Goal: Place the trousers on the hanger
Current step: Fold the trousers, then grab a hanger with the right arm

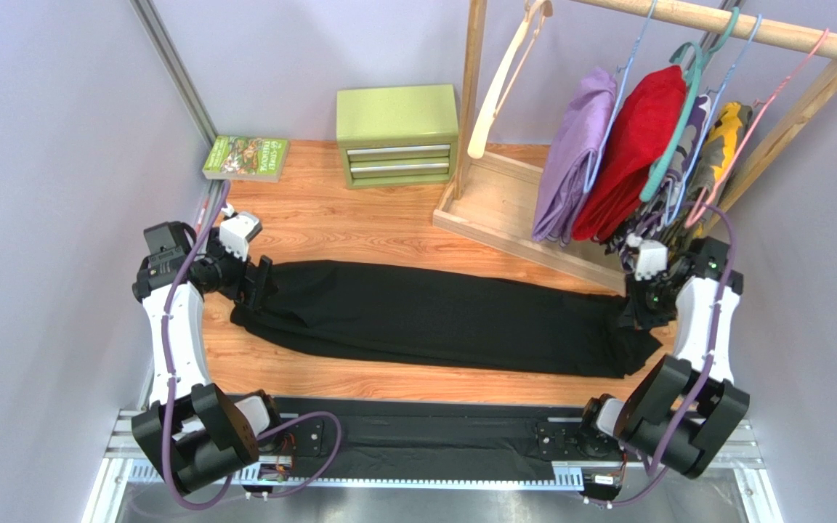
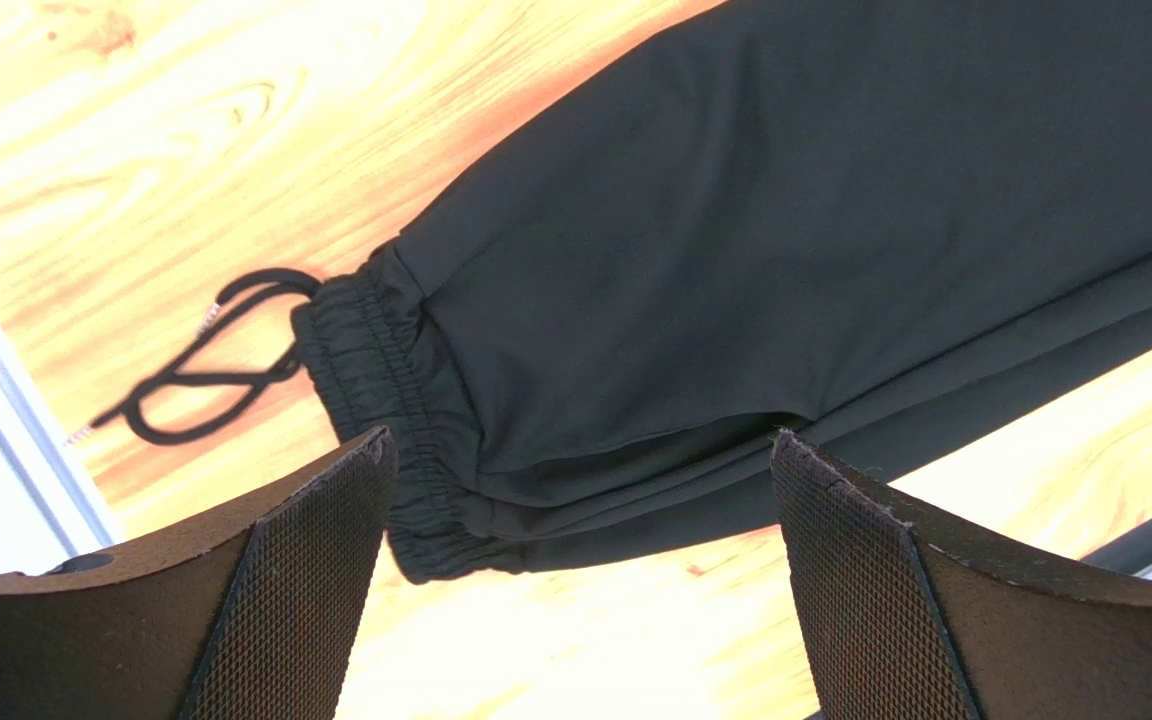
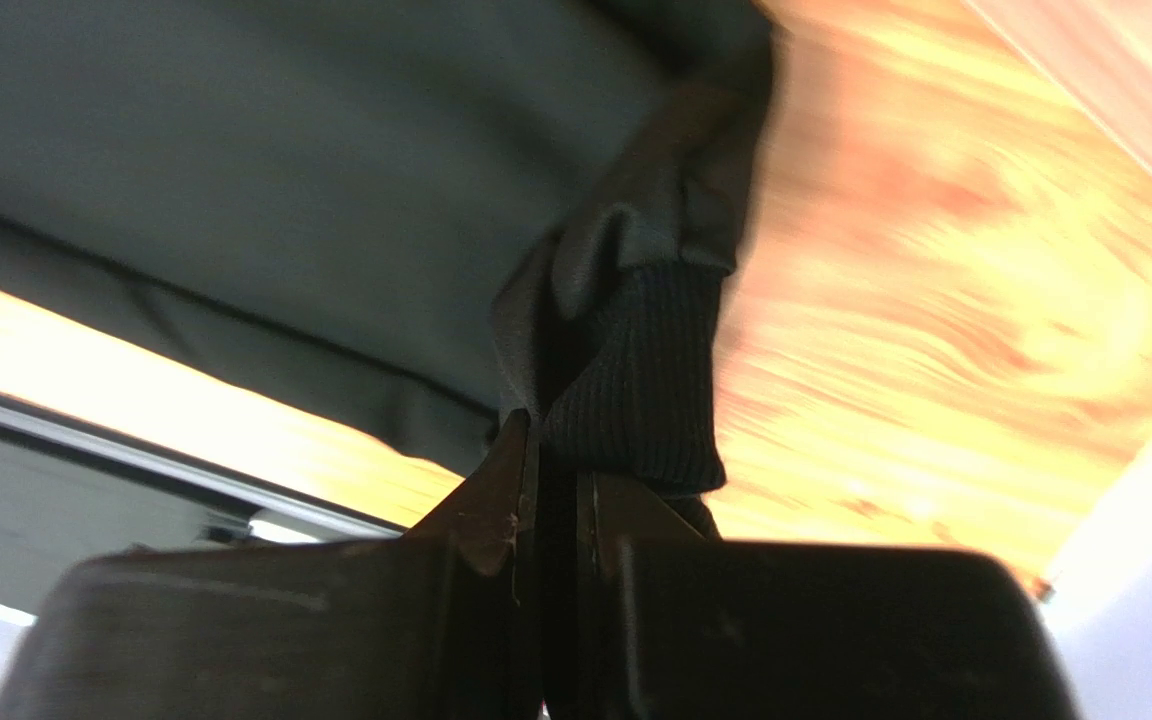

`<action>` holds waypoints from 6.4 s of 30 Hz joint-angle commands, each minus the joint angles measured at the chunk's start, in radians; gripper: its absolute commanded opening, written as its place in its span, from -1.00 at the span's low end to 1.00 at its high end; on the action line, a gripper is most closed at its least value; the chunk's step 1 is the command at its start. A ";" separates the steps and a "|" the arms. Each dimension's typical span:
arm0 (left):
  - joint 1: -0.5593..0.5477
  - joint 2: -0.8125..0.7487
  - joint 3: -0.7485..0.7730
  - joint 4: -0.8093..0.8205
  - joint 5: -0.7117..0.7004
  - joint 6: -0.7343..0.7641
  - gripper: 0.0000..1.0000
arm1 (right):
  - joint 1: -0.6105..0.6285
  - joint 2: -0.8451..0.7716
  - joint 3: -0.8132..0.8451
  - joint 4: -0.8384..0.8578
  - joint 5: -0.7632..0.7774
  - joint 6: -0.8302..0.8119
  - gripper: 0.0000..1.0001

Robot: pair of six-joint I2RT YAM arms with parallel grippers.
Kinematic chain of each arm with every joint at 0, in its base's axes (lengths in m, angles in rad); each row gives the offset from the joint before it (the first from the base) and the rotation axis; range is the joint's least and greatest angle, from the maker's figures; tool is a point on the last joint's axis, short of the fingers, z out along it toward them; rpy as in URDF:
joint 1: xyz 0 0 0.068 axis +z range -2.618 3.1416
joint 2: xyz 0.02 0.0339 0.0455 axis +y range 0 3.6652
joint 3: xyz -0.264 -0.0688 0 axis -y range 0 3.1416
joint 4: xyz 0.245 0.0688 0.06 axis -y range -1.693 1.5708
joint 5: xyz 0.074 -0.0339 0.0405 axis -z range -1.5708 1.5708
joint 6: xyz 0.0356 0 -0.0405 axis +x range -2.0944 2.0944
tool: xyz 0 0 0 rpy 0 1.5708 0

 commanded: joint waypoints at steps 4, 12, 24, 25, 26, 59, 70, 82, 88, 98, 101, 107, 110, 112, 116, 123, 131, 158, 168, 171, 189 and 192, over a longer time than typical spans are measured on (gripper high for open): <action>-0.002 0.019 -0.004 0.069 -0.039 -0.192 0.99 | 0.175 -0.119 -0.066 0.110 -0.051 0.148 -1.00; -0.002 0.179 0.073 0.047 -0.082 -0.354 0.99 | 0.379 -0.108 -0.144 0.274 0.012 0.222 -1.00; 0.030 0.240 0.122 0.063 -0.214 -0.394 0.99 | 0.724 -0.024 -0.008 0.418 0.100 0.642 -1.00; 0.029 0.252 0.125 0.055 -0.220 -0.386 0.99 | 0.755 -0.013 0.012 0.429 0.119 0.672 -1.00; 0.029 0.280 0.128 0.049 -0.235 -0.377 0.99 | 0.783 0.011 0.050 0.455 0.129 0.752 -1.00; 0.029 0.561 0.064 0.127 -0.284 -0.398 0.11 | 1.407 0.924 1.122 0.538 0.189 1.346 -1.00; 0.030 0.559 0.058 0.121 -0.265 -0.391 0.10 | 1.455 1.085 1.288 0.590 0.181 1.412 -1.00; 0.191 0.435 0.199 0.015 -0.018 -0.423 0.77 | 1.455 1.084 1.325 0.711 0.042 1.211 1.00; 0.254 0.265 0.338 -0.014 0.048 -0.418 0.84 | 1.386 0.878 1.132 0.554 -0.060 0.882 1.00; -0.187 0.200 0.207 -0.103 -0.103 -0.249 0.65 | 1.254 0.708 0.623 0.369 0.050 0.697 0.17; -0.283 0.287 0.158 -0.085 -0.243 -0.282 0.58 | 1.223 0.754 0.583 0.345 0.052 0.691 0.30; -0.289 0.501 0.127 -0.088 -0.433 -0.320 0.55 | 1.196 0.841 0.538 0.296 0.093 0.611 0.54; -0.287 0.557 0.131 -0.071 -0.424 -0.349 0.55 | 1.187 0.896 0.544 0.250 0.175 0.590 0.51; -0.287 0.577 0.136 -0.063 -0.430 -0.369 0.56 | 1.171 0.920 0.550 0.216 0.222 0.579 0.51; -0.292 0.591 0.151 -0.059 -0.380 -0.426 0.58 | 1.090 0.927 0.527 0.213 0.287 0.556 0.53; -0.295 0.512 0.165 -0.062 -0.248 -0.490 0.64 | 1.007 0.895 0.506 0.203 0.324 0.493 0.53; -0.297 0.219 0.197 -0.051 -0.113 -0.473 0.99 | 0.996 0.581 0.484 0.158 0.036 0.420 0.93; -0.297 -0.285 0.191 0.269 0.177 -0.792 0.95 | 0.880 0.201 1.190 0.391 0.551 0.622 0.87; -0.298 -0.320 0.190 0.309 0.157 -0.851 0.95 | 0.831 0.375 1.199 0.484 0.732 0.641 0.86; -0.298 -0.335 0.180 0.311 0.153 -0.848 0.94 | 0.821 0.392 1.178 0.498 0.715 0.630 0.80; -0.298 -0.320 0.179 0.331 0.142 -0.855 0.95 | 0.821 0.343 1.078 0.673 0.687 0.539 -1.00; -0.300 -0.321 0.179 0.332 0.144 -0.857 0.95 | 0.821 0.315 1.075 0.697 0.680 0.541 -1.00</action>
